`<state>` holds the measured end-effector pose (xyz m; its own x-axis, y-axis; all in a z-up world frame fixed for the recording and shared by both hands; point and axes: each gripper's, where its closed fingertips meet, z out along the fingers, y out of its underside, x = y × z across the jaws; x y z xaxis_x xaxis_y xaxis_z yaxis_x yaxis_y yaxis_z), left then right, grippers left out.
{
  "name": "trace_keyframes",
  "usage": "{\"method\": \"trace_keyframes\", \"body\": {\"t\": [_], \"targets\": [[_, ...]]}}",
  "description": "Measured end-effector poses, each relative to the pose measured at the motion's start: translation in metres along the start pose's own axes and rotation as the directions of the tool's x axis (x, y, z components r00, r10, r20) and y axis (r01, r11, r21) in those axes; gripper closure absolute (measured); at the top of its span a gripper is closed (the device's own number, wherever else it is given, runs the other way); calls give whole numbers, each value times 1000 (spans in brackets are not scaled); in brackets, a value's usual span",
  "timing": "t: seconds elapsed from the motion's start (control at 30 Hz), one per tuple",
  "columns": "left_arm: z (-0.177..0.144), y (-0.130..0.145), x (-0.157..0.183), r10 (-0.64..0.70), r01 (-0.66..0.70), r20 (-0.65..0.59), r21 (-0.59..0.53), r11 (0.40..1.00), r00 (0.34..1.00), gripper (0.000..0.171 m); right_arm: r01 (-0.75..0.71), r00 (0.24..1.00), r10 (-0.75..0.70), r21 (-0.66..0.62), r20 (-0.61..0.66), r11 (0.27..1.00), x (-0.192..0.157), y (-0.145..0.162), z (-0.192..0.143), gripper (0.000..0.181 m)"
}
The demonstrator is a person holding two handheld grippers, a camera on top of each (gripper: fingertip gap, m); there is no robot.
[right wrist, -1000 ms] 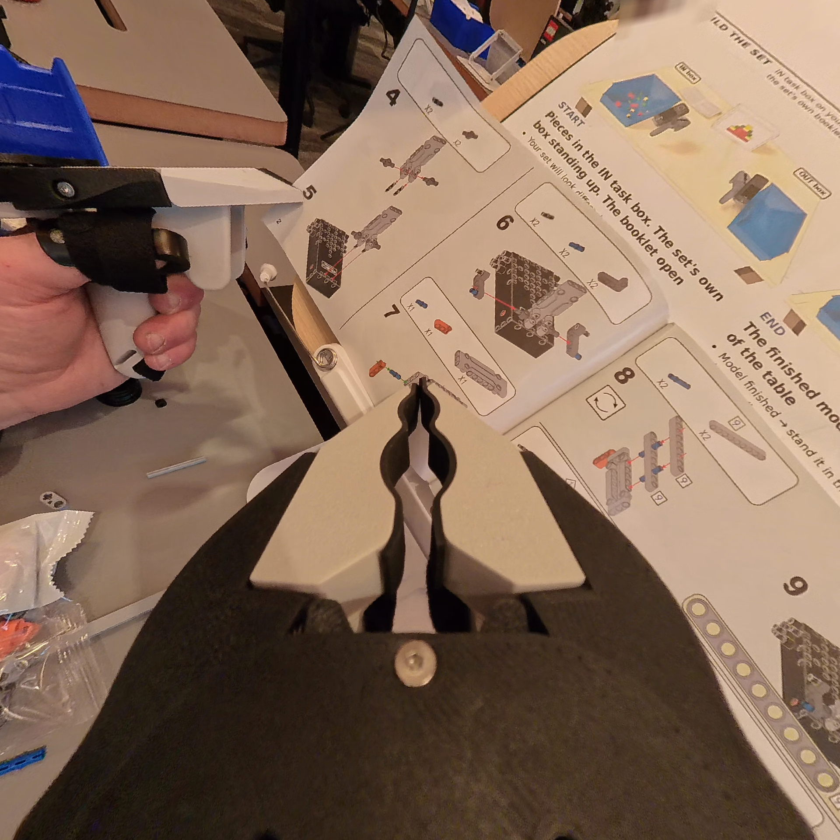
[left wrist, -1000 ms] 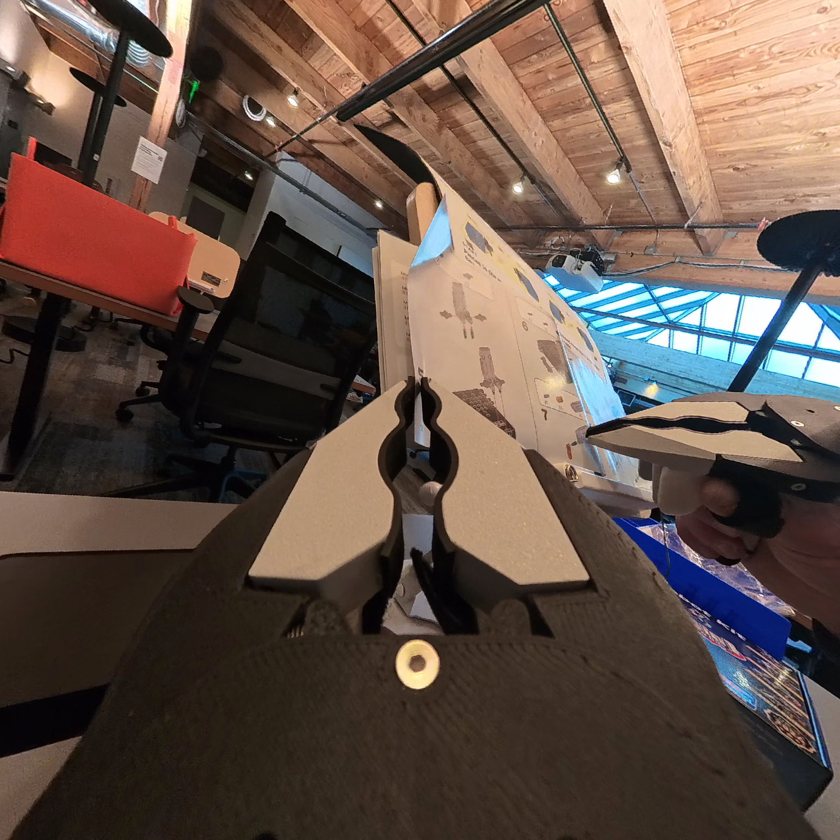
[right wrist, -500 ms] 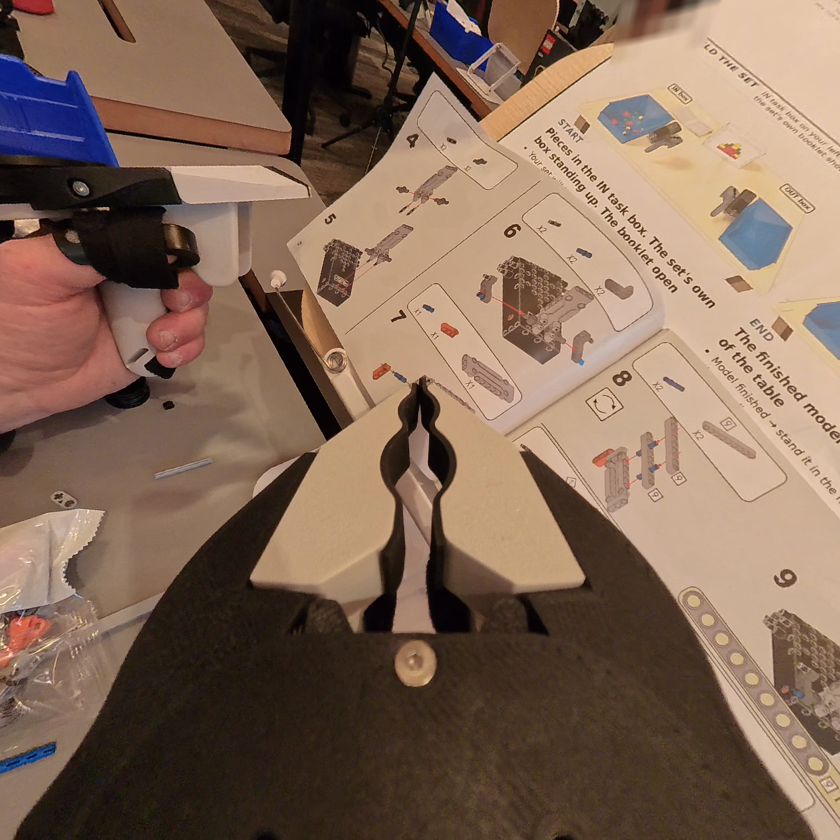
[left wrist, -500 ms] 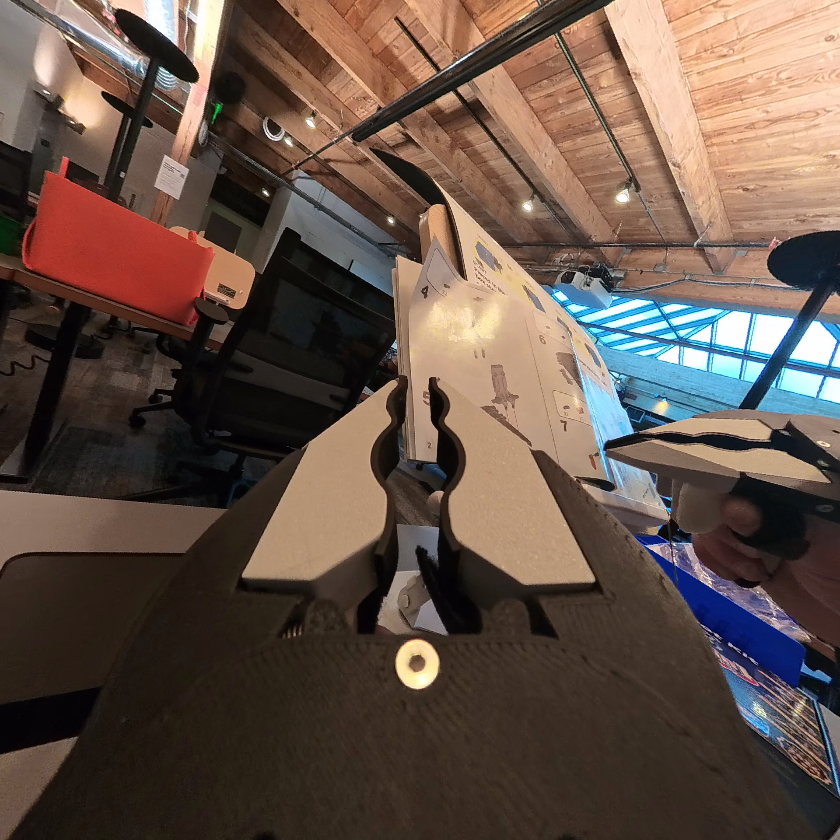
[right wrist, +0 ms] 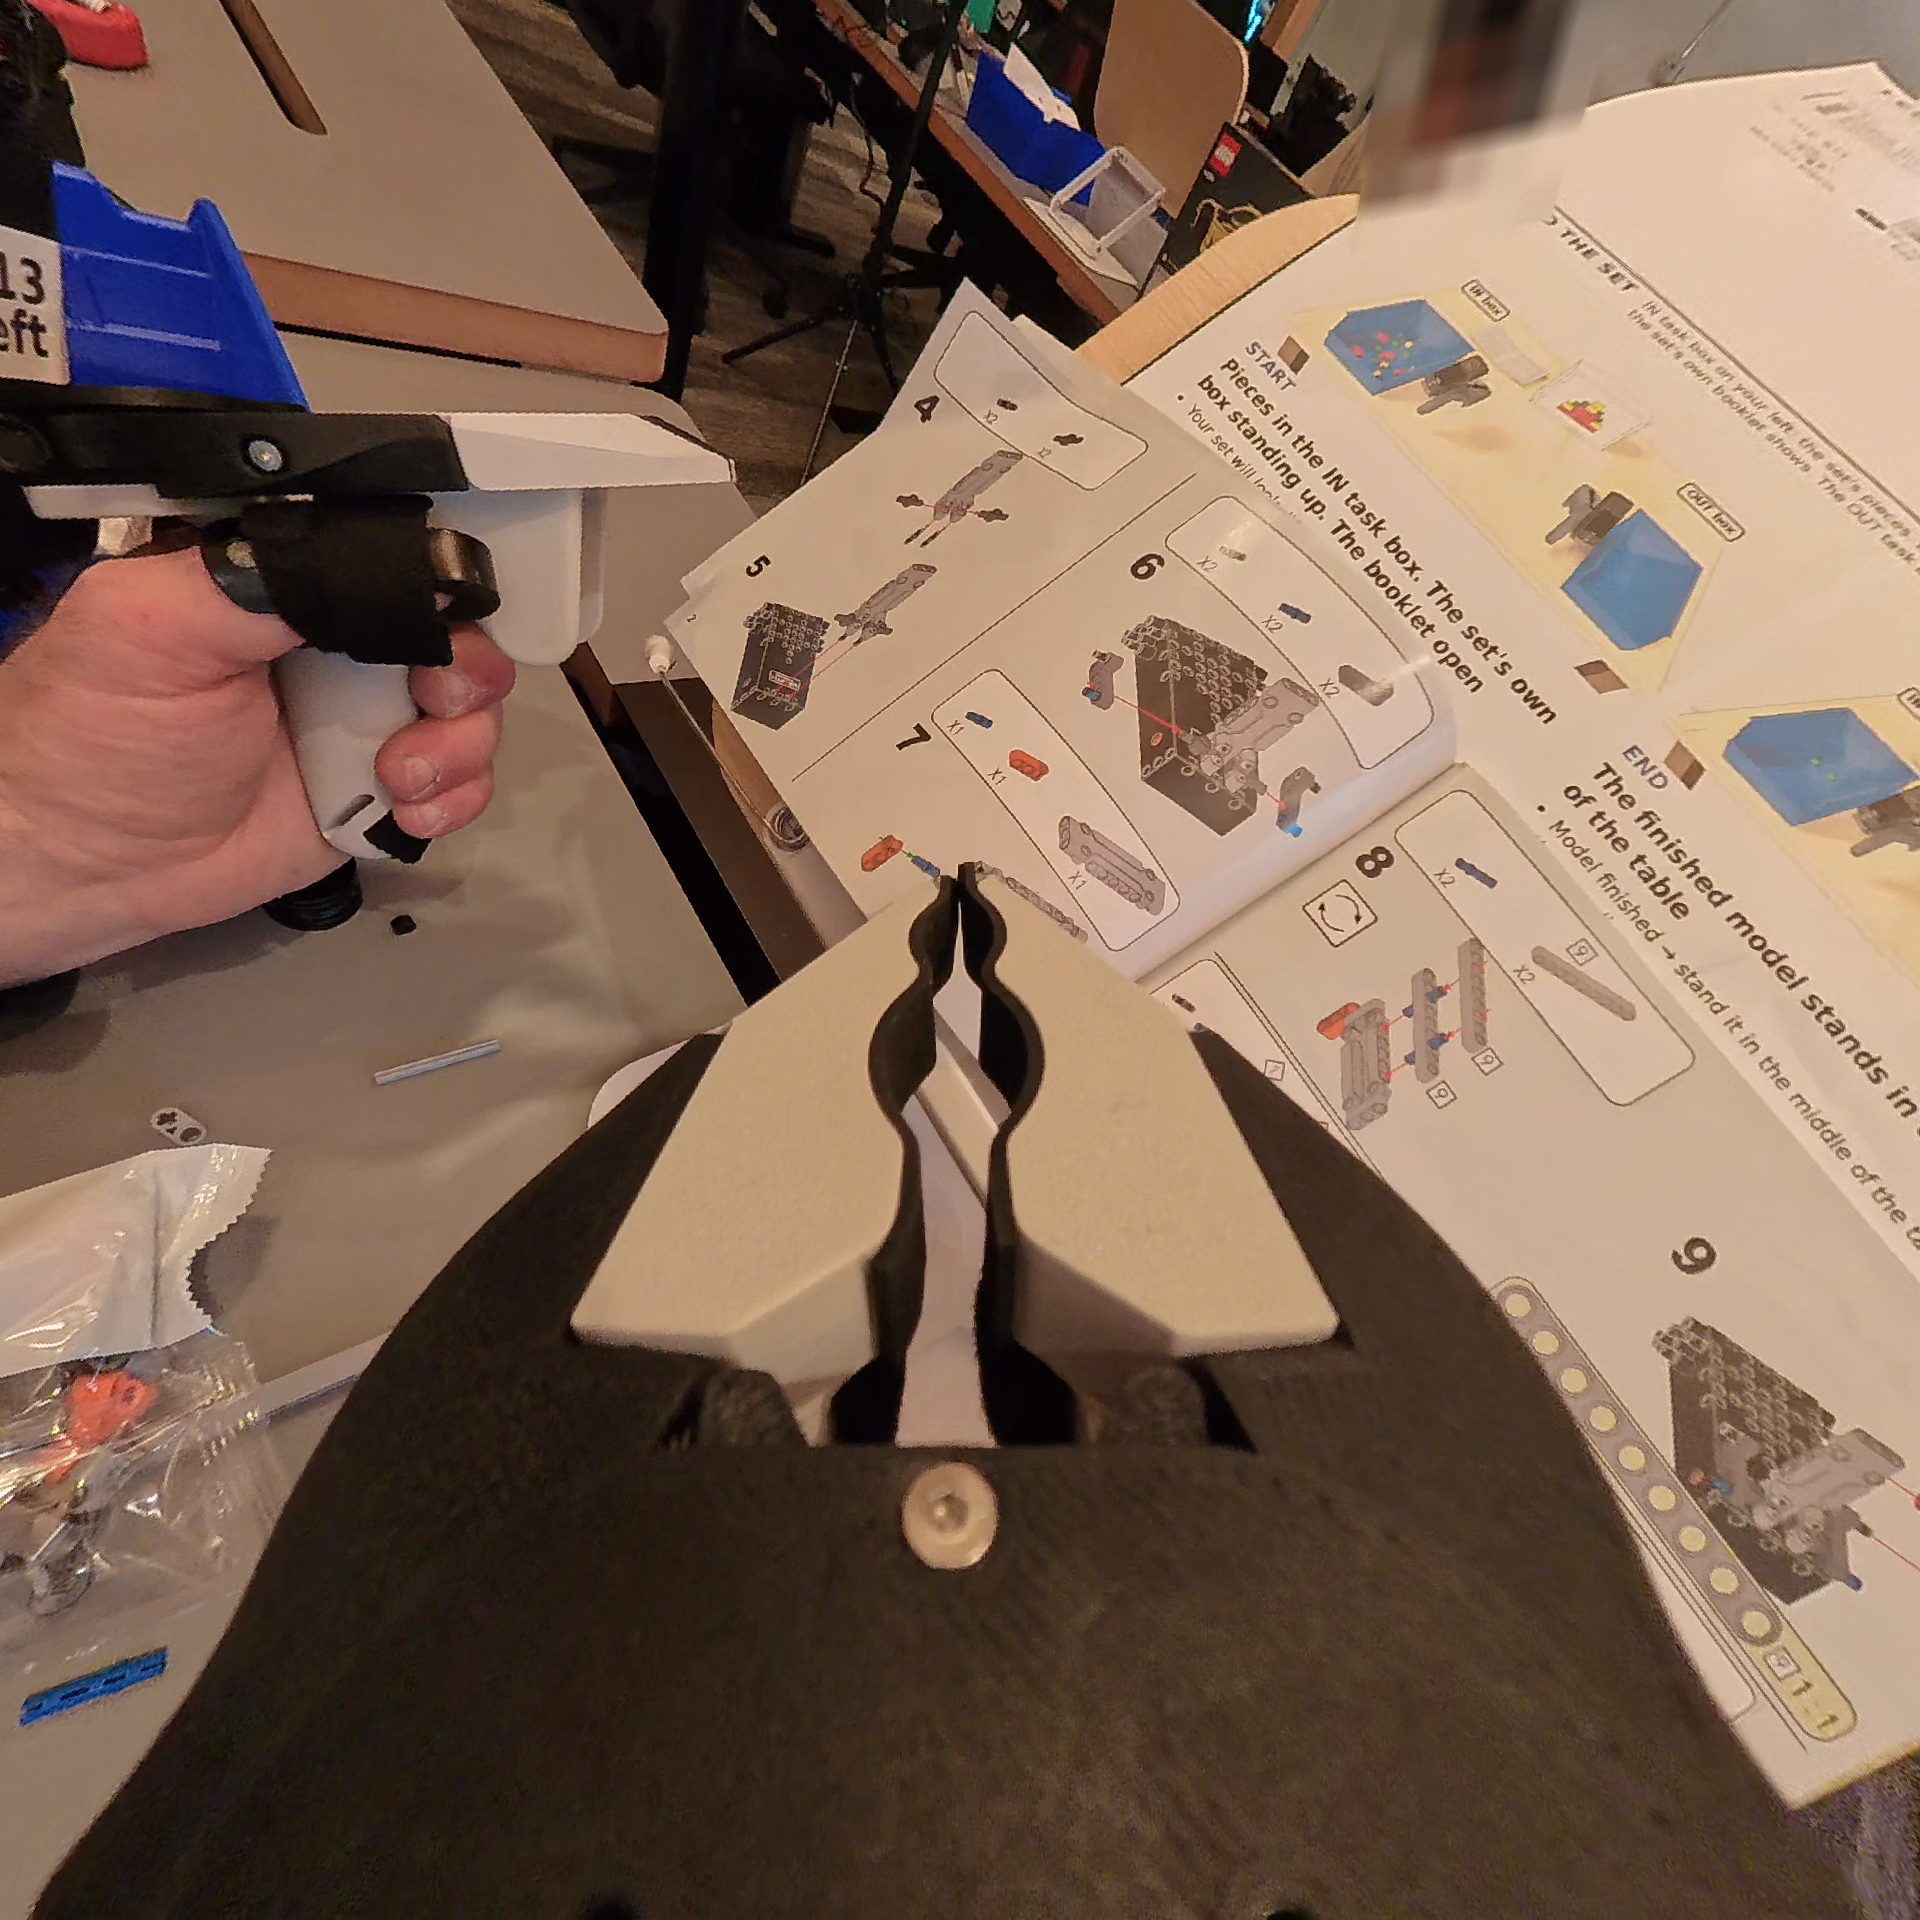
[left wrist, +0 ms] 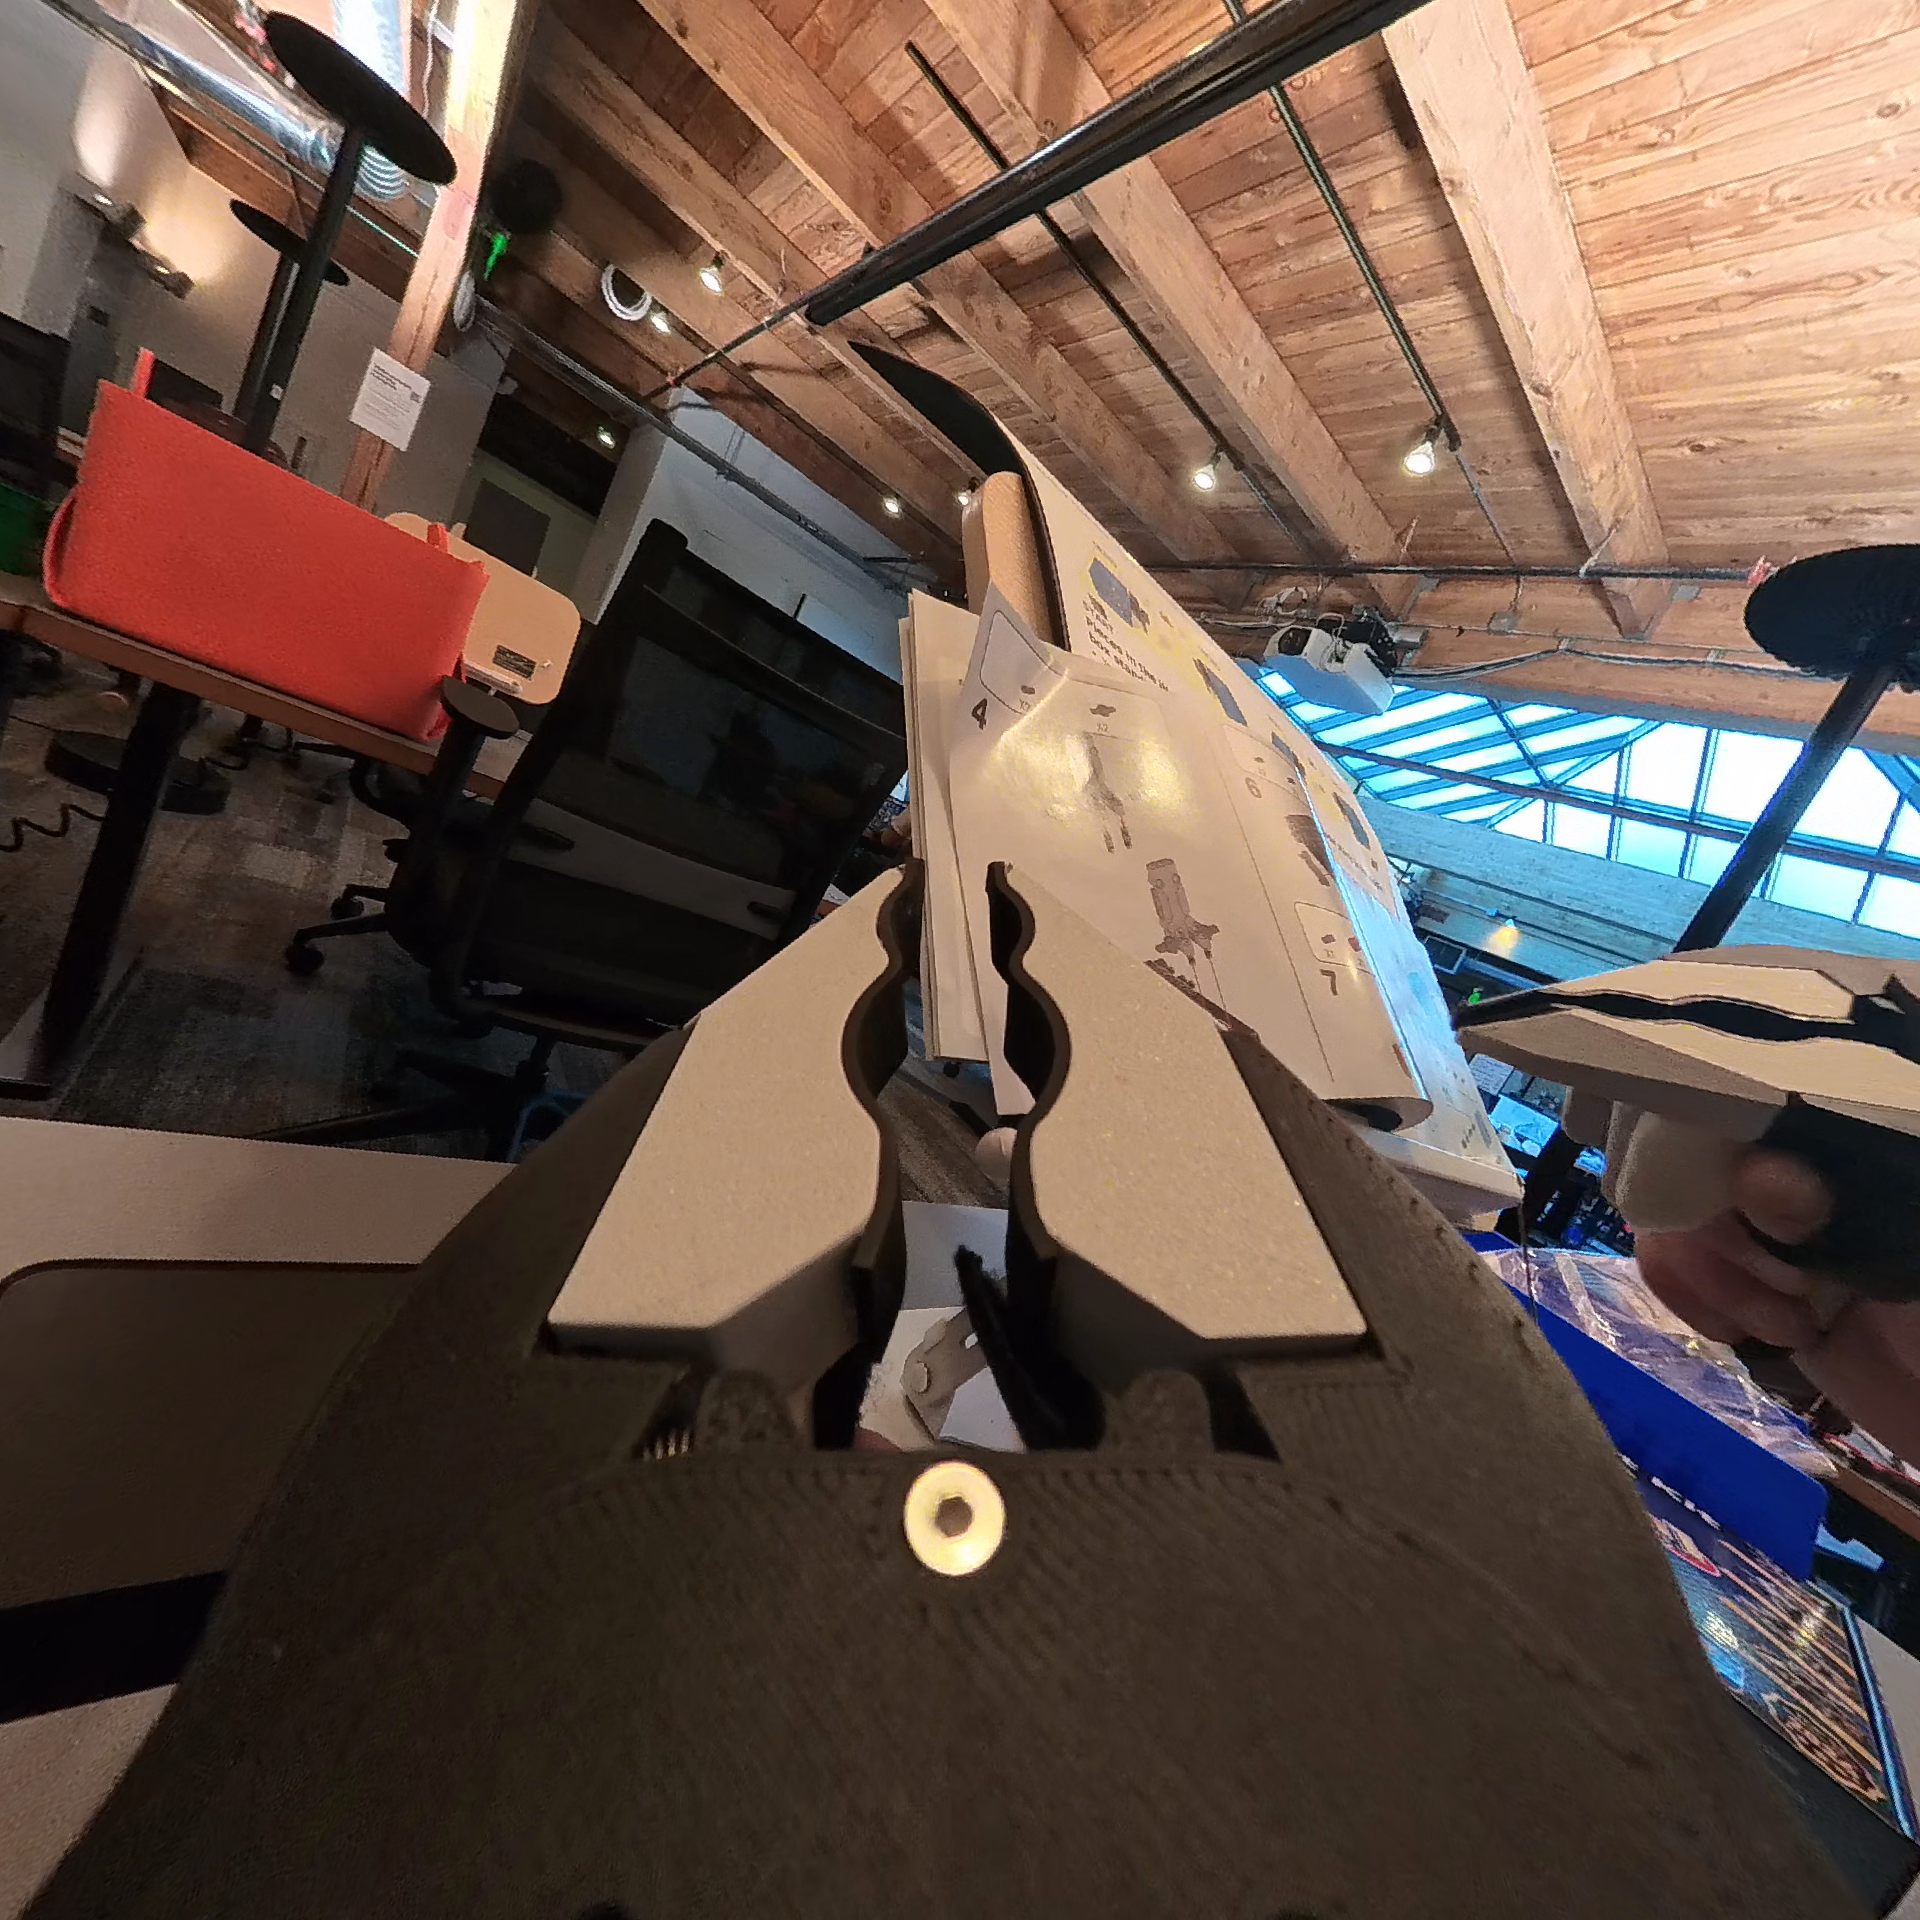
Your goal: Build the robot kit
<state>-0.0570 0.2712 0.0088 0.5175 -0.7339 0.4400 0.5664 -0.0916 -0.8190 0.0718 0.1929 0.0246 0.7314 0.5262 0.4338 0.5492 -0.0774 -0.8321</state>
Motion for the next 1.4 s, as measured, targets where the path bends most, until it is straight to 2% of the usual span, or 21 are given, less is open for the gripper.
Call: {"method": "trace_keyframes", "body": {"t": [0.53, 0.8, 1.03, 1.2, 1.4], "targets": [[0, -2, 0, -14, 14, -7, 5, 1000, 1000, 160, 17, 1000, -17, 13, 11, 1000, -18, -4, -43, 179], [1, -4, 2, -38, 38, -19, 6, 999, 999, 160, 26, 999, -26, -31, 20, 999, -43, 28, -81, 177], [2, -3, 3, -45, 45, -28, 1, 999, 999, 160, -34, 999, 35, -48, 29, 998, -67, 63, -118, 174], [2, -3, 3, -54, 54, -32, 0, 999, 998, 160, -122, 992, 122, -5, 23, 993, -76, 82, -143, 175], [2, -6, 3, -79, 79, -35, 13, 997, 996, 160, -254, 967, 254, 9, -32, 967, -67, 123, -165, 174]]}}
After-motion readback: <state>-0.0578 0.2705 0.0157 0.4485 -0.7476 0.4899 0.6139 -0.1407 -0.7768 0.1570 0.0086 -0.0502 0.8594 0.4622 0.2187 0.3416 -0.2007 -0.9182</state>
